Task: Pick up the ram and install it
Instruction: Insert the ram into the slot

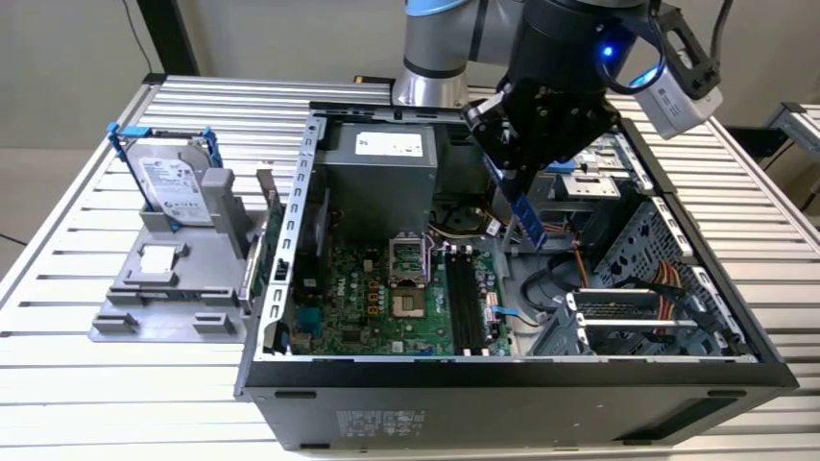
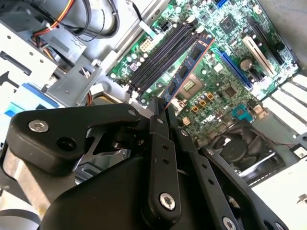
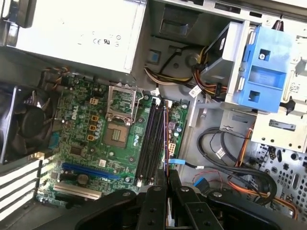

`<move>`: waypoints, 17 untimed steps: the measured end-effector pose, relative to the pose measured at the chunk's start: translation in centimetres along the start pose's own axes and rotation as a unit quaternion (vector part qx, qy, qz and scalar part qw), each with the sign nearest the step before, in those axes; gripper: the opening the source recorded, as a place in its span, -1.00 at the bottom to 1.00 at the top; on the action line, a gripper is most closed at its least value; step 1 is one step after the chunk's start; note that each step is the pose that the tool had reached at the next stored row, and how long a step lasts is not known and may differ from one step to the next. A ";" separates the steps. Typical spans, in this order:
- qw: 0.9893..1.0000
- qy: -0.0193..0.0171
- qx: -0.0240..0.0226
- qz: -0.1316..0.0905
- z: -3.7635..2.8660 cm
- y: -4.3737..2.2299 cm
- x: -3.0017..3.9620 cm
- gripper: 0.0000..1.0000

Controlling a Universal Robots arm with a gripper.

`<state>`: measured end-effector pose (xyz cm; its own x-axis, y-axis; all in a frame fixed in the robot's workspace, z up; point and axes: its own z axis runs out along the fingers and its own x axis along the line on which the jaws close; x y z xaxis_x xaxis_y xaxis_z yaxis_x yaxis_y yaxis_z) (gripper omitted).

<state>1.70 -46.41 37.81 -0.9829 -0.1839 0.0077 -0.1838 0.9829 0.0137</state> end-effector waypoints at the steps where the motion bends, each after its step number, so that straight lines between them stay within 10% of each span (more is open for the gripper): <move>1: 1.000 0.000 0.000 0.004 0.00 0.00 0.00 -1.00; 17: 0.998 -0.001 0.000 0.056 0.03 0.00 0.00 -1.00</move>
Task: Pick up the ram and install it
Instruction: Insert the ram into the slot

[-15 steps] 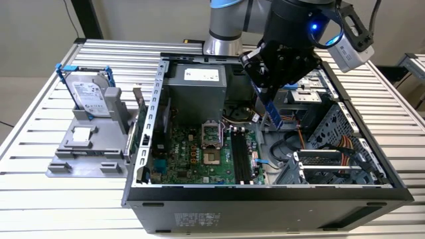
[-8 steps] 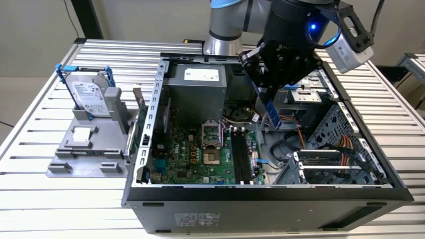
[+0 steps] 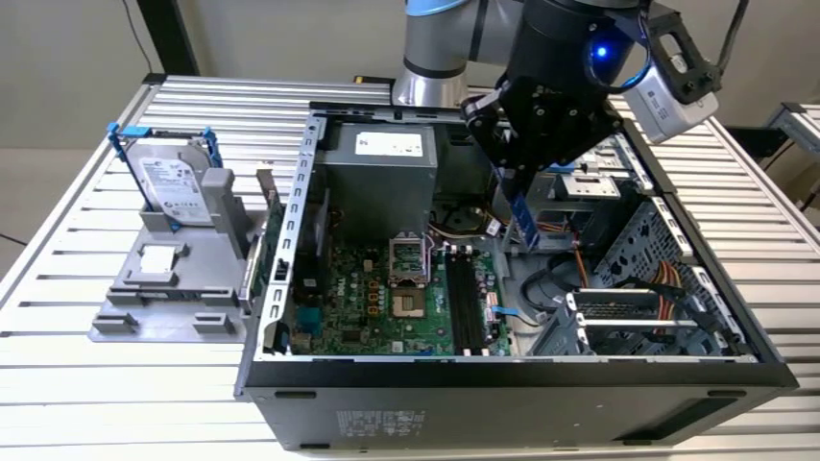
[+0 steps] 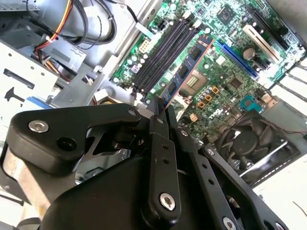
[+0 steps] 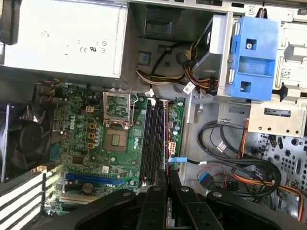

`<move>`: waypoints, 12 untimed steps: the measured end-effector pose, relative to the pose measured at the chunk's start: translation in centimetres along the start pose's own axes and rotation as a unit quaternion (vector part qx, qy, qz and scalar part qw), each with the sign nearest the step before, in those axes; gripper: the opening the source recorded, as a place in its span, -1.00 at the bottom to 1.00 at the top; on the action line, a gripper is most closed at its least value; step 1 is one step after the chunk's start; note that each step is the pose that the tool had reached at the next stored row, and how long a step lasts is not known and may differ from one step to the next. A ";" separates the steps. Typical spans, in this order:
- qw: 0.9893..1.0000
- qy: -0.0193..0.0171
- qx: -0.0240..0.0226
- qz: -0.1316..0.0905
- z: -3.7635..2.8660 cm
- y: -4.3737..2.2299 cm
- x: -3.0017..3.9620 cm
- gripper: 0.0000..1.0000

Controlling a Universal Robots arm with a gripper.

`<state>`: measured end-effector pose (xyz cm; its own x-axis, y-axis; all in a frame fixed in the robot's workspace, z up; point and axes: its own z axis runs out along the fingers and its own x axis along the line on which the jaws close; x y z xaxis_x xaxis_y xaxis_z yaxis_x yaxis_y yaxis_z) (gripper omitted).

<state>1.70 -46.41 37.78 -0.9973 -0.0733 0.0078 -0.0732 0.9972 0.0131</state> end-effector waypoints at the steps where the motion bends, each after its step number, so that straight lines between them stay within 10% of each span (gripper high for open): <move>1: 1.000 0.000 0.000 0.003 0.00 0.00 0.00 -1.00; 12: 0.999 -0.001 0.000 0.045 0.04 0.00 0.01 -1.00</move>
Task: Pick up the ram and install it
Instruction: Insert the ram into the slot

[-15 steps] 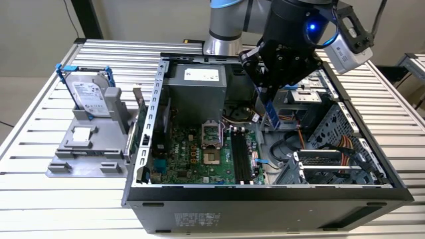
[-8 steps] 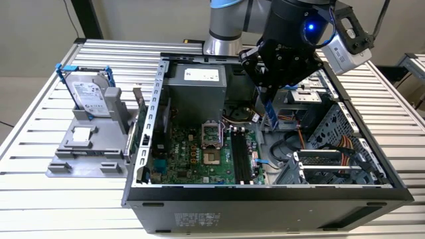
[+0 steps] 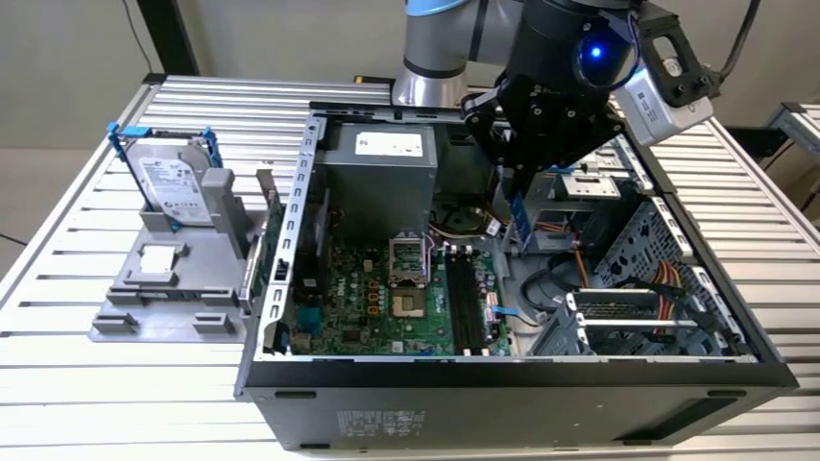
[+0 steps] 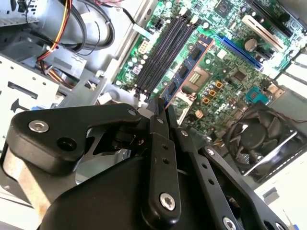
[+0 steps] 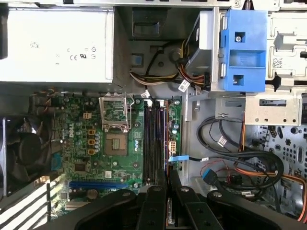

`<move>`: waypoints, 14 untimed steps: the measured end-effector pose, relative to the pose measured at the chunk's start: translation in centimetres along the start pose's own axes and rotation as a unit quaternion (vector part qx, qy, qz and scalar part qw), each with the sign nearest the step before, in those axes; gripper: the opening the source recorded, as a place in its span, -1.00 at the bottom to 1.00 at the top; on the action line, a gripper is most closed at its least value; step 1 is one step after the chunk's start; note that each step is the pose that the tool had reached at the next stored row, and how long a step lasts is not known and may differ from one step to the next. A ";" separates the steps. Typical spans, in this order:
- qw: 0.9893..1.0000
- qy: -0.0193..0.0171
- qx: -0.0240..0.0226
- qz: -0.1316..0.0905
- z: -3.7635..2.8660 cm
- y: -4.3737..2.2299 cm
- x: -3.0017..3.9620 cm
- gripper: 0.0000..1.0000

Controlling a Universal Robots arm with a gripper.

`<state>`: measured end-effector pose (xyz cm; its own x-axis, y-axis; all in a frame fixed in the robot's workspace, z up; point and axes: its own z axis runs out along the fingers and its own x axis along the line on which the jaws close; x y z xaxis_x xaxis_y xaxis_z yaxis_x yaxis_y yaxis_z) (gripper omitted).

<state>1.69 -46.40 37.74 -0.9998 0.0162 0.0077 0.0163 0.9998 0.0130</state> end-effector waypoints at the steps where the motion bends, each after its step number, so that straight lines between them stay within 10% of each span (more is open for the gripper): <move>1: 1.000 0.000 0.000 0.003 0.00 0.00 0.00 -1.00; 14: 1.000 -0.006 0.000 0.011 0.12 -0.01 0.02 -1.00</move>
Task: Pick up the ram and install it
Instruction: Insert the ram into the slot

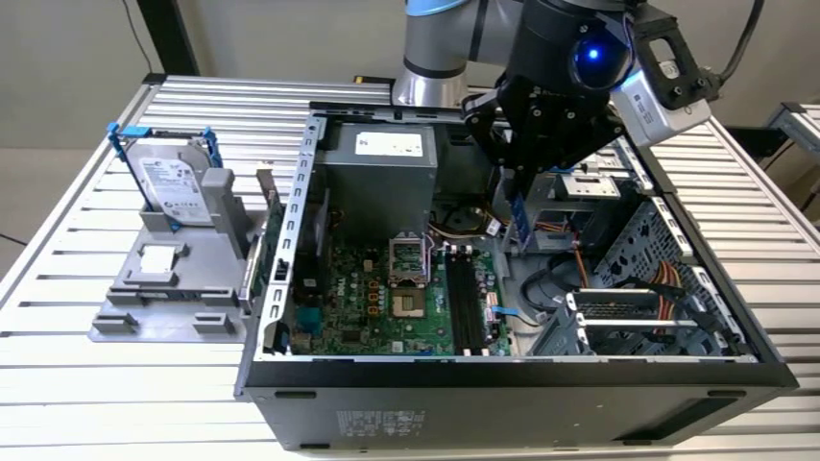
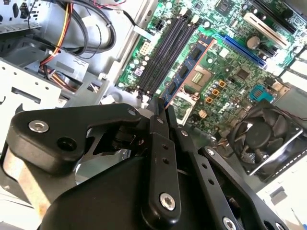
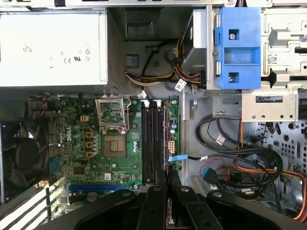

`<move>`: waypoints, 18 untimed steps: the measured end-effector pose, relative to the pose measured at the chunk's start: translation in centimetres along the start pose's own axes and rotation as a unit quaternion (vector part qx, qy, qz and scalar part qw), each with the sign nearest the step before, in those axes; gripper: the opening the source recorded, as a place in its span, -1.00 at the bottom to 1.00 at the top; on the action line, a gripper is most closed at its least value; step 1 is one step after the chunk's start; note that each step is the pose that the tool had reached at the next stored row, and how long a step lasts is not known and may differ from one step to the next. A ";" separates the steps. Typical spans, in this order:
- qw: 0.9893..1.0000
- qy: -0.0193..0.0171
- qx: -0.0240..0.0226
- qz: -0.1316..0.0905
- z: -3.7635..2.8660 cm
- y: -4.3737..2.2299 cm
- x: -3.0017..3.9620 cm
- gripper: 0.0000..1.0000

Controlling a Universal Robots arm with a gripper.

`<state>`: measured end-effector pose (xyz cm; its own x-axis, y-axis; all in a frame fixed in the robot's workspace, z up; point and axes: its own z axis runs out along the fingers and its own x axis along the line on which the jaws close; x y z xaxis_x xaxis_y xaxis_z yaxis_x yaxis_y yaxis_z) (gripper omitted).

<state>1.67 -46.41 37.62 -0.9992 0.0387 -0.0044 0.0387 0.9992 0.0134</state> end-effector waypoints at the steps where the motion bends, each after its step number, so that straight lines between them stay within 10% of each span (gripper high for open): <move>1: 1.000 0.000 0.000 0.000 0.01 0.00 0.00 -1.00; 18: 1.000 -0.002 0.000 0.014 0.16 0.00 0.01 -1.00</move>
<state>1.66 -46.40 37.46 -0.9978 0.0659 -0.0077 0.0658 0.9977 0.0139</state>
